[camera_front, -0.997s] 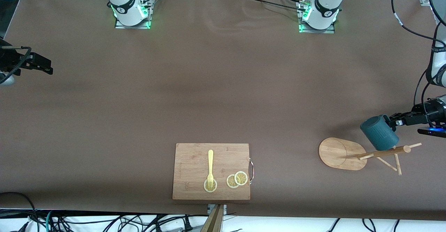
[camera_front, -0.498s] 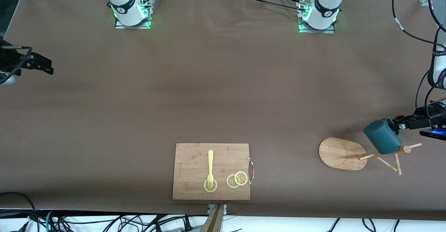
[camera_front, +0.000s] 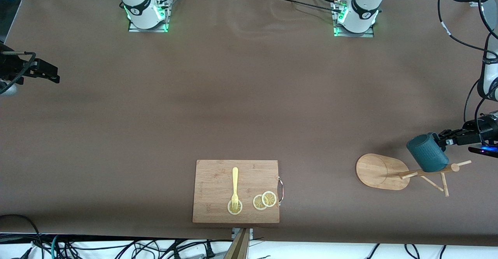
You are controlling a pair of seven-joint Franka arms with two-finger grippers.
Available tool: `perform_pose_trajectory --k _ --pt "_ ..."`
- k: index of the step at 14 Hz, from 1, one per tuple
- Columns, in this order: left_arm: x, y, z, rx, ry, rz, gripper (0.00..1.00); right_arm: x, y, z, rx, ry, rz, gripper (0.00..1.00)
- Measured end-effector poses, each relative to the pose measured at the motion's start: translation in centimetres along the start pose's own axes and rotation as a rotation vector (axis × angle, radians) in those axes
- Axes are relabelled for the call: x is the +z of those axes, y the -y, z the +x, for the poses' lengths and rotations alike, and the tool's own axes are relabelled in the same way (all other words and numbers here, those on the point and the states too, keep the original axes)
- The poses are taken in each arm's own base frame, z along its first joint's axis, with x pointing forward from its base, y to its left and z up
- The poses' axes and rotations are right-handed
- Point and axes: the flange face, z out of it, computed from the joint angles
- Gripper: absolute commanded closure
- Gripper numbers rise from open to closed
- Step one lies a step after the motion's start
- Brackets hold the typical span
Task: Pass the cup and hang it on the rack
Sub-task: 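Hook the mug handle onto a rack peg and open the left gripper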
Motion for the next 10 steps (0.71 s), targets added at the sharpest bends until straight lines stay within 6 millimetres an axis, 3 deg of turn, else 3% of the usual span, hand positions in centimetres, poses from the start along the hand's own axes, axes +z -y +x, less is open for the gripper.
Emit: perform_pose_trajectory --k 2,3,4,10 --pt "-0.1 0.1 0.2 0.001 0.001 0.000 0.69 0.0 0.0 0.0 0.000 0.000 0.000 0.00" --pt "-0.2 0.1 0.3 0.002 -0.002 0.000 0.12 0.0 0.0 0.0 0.000 0.000 0.000 0.00" --pt "-0.4 0.1 0.4 0.004 -0.009 -0.005 0.00 0.0 0.0 0.0 0.000 0.000 0.000 0.00" --pt "-1.2 0.1 0.5 0.035 -0.019 0.005 0.00 0.0 0.0 0.0 -0.001 0.000 0.000 0.00"
